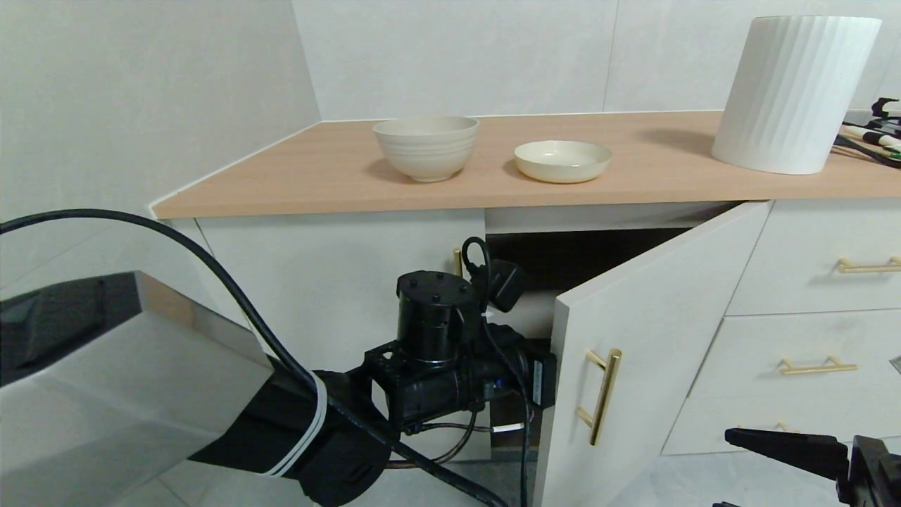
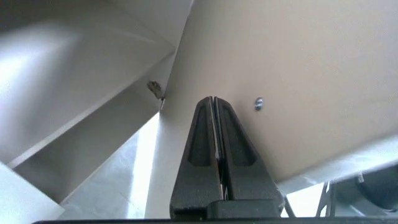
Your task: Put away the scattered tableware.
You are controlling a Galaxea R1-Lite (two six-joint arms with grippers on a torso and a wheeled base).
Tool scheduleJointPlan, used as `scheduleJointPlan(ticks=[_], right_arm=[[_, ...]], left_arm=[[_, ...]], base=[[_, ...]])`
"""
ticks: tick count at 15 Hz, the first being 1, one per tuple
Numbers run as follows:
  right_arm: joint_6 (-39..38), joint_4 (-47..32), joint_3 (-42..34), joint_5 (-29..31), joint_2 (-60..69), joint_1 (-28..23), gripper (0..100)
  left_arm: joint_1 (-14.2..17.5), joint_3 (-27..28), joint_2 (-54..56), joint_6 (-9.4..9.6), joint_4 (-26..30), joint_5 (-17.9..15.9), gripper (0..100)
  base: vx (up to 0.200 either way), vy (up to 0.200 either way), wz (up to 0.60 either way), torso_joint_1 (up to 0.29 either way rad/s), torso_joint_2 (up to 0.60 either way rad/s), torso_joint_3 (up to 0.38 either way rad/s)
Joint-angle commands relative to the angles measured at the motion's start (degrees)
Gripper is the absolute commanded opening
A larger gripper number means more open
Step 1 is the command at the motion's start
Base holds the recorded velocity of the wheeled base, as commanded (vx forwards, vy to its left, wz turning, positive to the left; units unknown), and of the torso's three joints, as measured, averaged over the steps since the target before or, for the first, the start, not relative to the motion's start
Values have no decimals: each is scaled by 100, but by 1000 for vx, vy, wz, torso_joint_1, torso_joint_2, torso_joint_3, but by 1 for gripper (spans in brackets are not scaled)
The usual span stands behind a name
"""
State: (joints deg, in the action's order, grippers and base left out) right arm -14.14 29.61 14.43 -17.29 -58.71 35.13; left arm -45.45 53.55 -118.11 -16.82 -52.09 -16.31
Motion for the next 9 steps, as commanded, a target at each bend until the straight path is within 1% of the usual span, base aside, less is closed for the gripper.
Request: scheduleJointPlan(ticks=[1, 5, 9], right_arm=[[-1, -8, -2, -3, -26, 2, 100], [-1, -8, -2, -3, -53, 2, 100], [-1, -8, -2, -3, -44, 2, 100]], left_arm=[[1, 15, -221, -40, -187, -4, 0], [-8, 15, -230, -40, -275, -4, 0], [-43, 278, -484, -49, -258, 5, 0]], base=[[-200, 0, 0, 7, 7, -7], [0, 0, 0, 0, 0, 0], [0, 0, 0, 0, 0, 0]])
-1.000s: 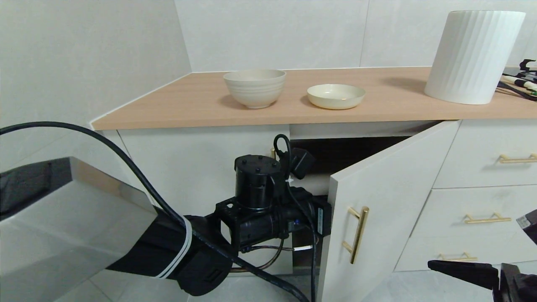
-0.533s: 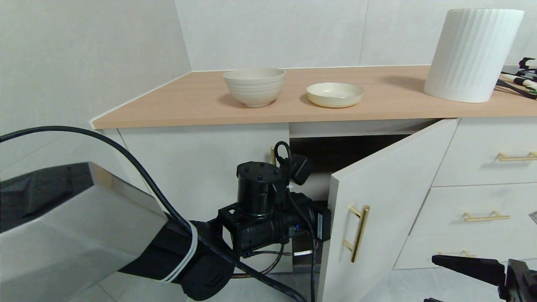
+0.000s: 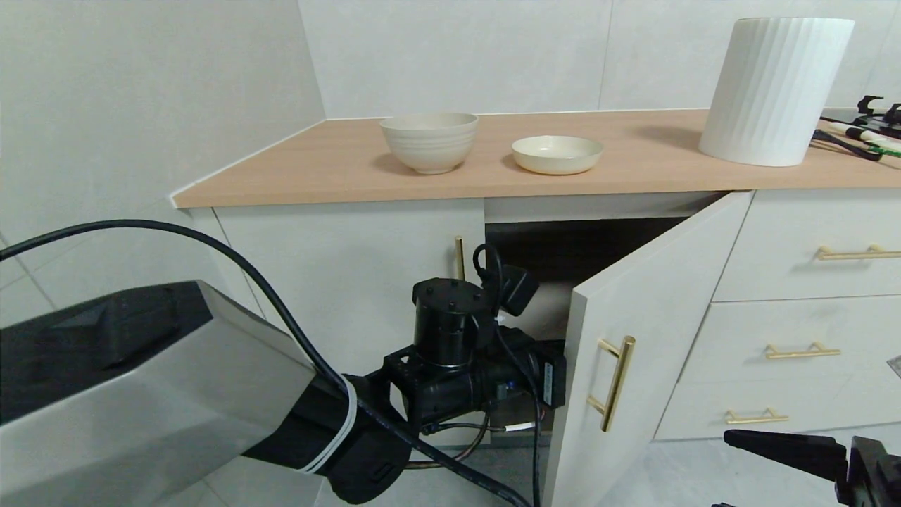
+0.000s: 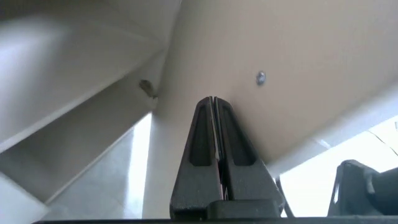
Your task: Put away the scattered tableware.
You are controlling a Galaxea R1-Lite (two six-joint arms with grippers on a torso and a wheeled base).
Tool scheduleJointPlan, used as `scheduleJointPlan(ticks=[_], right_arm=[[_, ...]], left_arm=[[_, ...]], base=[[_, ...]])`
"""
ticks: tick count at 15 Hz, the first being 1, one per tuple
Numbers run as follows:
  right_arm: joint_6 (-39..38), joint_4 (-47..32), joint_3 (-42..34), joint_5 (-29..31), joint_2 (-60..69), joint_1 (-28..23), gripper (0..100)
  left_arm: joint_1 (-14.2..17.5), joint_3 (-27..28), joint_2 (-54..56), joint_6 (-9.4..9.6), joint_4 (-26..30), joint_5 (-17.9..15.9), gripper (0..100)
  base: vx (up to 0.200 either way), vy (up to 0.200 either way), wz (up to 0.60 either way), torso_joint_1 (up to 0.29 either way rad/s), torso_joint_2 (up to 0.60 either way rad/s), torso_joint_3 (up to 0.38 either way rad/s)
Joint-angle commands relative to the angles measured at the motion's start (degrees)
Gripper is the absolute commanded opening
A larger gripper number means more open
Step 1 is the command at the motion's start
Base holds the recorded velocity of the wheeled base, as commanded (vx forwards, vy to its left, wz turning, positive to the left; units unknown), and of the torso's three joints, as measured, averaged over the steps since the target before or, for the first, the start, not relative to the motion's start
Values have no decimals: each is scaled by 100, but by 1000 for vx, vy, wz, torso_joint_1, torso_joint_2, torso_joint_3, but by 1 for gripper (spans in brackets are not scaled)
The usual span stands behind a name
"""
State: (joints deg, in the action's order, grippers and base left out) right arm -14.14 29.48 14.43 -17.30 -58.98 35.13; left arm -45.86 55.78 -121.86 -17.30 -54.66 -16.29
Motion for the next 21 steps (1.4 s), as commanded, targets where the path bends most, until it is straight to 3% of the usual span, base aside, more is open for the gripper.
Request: scheduleJointPlan(ticks=[1, 5, 8, 9, 10, 12, 14, 15, 16, 17, 18, 20, 21], right_arm=[[-1, 5, -2, -10, 0, 2, 100], [-1, -3, -46, -617, 431, 240, 100], [-1, -12, -63, -1496, 897, 257, 100], [-1, -91, -99, -2076, 1178, 257, 100], [-1, -135, -107, -2339, 1284, 240, 100], [-1, -144, -116, -2489, 1310, 231, 100], [-1, -153, -116, -2489, 1284, 231, 100], [-1, -170, -116, -2489, 1275, 231, 100], [-1, -205, -107, -2498, 1266, 231, 100], [-1, -205, -107, -2498, 1266, 231, 100], [-1, -285, -107, -2506, 1134, 240, 100], [-1, -293, -107, -2515, 1134, 240, 100], [-1, -293, -107, -2515, 1143, 240, 100]], left_arm=[[-11, 99, -128, -2, -1, 11, 0], [-529, 240, 4, -2, -1, 196, 0], [-1074, 442, 13, -2, 17, 293, 0], [-1355, 477, 22, -2, -1, 293, 0], [-1408, 460, 30, -2, -27, 310, 0], [-1382, 337, 57, -81, -247, 416, 0], [-1215, 372, -22, -476, -414, 398, 0], [-1180, 407, -5, -476, -414, 398, 0], [-898, 381, 127, -485, -405, 425, 0], [-898, 381, 127, -485, -405, 425, 0], [-476, 363, 180, -547, -308, 372, 0], [-441, 389, 92, -661, -132, 337, 0], [-582, 398, -22, -670, -80, 302, 0]], base=[[0, 0, 0, 0, 0, 0], [0, 0, 0, 0, 0, 0], [0, 0, 0, 0, 0, 0], [0, 0, 0, 0, 0, 0], [0, 0, 0, 0, 0, 0], [0, 0, 0, 0, 0, 0], [0, 0, 0, 0, 0, 0], [0, 0, 0, 0, 0, 0], [0, 0, 0, 0, 0, 0], [0, 0, 0, 0, 0, 0], [0, 0, 0, 0, 0, 0], [0, 0, 0, 0, 0, 0], [0, 0, 0, 0, 0, 0]])
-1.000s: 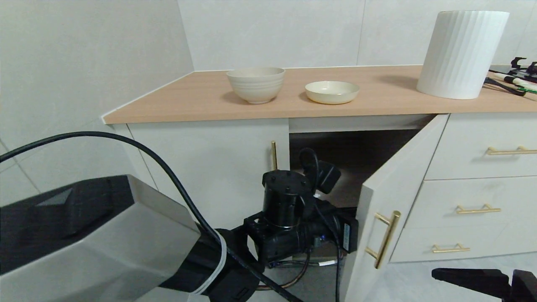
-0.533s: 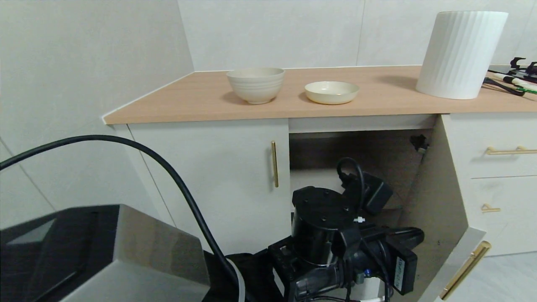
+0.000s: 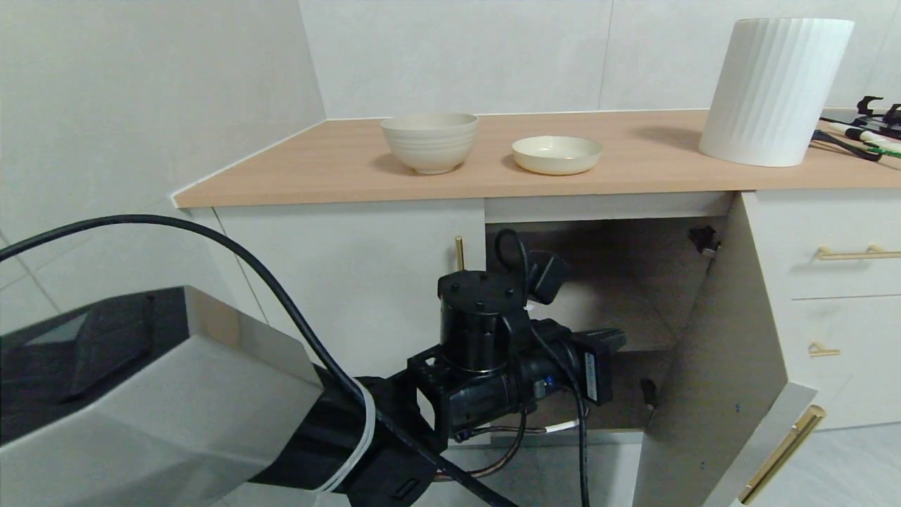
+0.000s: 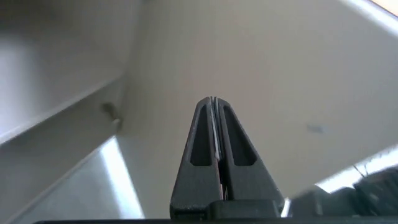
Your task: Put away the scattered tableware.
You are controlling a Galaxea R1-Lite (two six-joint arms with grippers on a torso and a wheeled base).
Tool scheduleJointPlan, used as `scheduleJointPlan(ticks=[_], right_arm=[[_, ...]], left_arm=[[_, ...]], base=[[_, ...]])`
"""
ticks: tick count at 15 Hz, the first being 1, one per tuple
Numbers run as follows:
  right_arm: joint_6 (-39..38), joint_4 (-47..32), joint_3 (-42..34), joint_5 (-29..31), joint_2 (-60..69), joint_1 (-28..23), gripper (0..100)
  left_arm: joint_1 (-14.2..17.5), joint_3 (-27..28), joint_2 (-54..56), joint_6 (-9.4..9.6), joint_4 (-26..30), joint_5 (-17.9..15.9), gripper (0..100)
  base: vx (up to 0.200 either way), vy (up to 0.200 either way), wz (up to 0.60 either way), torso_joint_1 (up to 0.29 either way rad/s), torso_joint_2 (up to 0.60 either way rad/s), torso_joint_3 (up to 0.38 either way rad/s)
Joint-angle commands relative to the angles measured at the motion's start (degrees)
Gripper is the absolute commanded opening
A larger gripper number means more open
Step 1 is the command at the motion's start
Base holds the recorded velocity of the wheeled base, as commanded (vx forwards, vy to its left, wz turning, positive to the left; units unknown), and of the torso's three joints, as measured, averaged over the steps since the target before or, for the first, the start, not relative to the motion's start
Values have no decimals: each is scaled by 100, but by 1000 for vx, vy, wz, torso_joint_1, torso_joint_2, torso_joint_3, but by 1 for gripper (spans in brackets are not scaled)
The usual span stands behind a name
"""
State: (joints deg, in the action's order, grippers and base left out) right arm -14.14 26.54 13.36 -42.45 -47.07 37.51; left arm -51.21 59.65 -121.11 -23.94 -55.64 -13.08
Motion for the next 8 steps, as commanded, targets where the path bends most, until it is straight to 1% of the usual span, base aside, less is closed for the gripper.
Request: scheduleJointPlan(ticks=[1, 2, 3, 4, 5, 6, 7, 8], right_arm=[[-1, 0, 0, 0, -31, 2, 100], [-1, 0, 0, 0, -13, 2, 100], [-1, 0, 0, 0, 13, 2, 100], [-1, 0, 0, 8, 22, 2, 100], [-1, 9, 0, 8, 40, 2, 100], [-1, 9, 0, 8, 40, 2, 100], [-1, 9, 0, 8, 75, 2, 100], [-1, 9, 0, 8, 75, 2, 100]], left_arm=[[-319, 82, -237, -5, 18, -45, 0], [-513, 161, -316, -5, 27, -45, 0], [-636, 258, -387, -5, 35, -45, 0], [-644, 267, -387, -5, 44, -45, 0], [-873, 469, -457, -5, 290, -45, 0], [-890, 486, -457, -5, 317, -54, 0], [-1101, 785, -475, 4, 642, -142, 0], [-1207, 970, -475, -5, 826, -336, 0]], base=[[0, 0, 0, 0, 0, 0], [0, 0, 0, 0, 0, 0], [0, 0, 0, 0, 0, 0], [0, 0, 0, 0, 0, 0], [0, 0, 0, 0, 0, 0], [0, 0, 0, 0, 0, 0], [0, 0, 0, 0, 0, 0], [0, 0, 0, 0, 0, 0]])
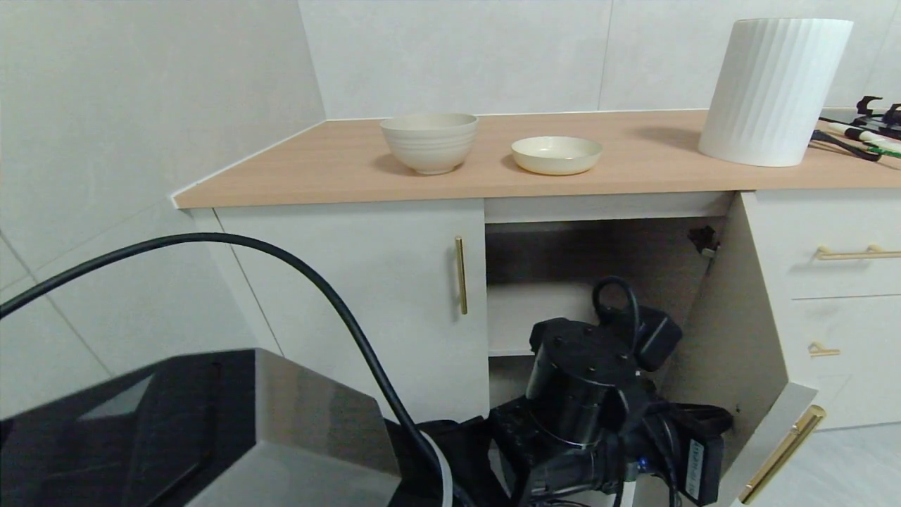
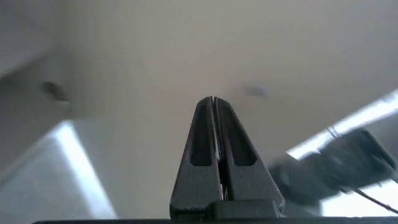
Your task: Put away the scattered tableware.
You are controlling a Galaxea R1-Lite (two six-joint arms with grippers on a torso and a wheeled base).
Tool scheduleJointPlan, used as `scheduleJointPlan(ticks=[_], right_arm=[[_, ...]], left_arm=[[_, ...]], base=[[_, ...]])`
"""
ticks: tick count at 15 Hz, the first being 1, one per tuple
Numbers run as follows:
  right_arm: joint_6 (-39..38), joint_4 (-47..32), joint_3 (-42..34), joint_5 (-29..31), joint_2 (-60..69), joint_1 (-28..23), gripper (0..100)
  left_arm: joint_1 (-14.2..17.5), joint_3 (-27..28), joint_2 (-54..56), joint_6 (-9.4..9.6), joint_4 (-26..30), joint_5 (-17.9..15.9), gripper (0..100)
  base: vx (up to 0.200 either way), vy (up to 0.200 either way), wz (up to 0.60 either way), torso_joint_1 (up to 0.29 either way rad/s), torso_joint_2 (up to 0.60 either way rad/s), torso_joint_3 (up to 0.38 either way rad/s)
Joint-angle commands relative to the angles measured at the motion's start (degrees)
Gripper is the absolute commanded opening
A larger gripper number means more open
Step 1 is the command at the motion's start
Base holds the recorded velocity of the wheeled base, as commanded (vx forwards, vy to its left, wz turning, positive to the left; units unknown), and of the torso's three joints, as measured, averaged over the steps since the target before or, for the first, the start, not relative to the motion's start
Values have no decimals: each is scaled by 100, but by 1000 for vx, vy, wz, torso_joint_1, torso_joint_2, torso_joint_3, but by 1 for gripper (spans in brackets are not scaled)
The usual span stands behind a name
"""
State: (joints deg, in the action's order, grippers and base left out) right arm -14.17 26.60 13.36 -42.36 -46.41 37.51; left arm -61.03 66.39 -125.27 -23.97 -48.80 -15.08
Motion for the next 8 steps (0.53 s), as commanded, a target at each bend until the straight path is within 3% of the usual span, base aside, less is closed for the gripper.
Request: scheduleJointPlan(ticks=[1, 3, 5, 7, 8], right_arm=[[2, 3, 0, 0, 9, 2, 100], [2, 3, 0, 0, 18, 2, 100], [2, 12, 9, 9, 18, 2, 100], [-7, 12, 26, 26, 0, -7, 100], [-16, 21, 79, 44, -105, -7, 100]], left_arm=[[-375, 568, -59, -3, 424, -434, 0], [-647, 867, -6, -55, 564, -593, 0], [-621, 893, 337, -82, 582, -452, 0], [-234, 507, 671, -170, 582, -320, 0], [267, -21, 1066, -205, 582, -303, 0]], base=[[0, 0, 0, 0, 0, 0], [0, 0, 0, 0, 0, 0], [0, 0, 0, 0, 0, 0], [0, 0, 0, 0, 0, 0], [0, 0, 0, 0, 0, 0]])
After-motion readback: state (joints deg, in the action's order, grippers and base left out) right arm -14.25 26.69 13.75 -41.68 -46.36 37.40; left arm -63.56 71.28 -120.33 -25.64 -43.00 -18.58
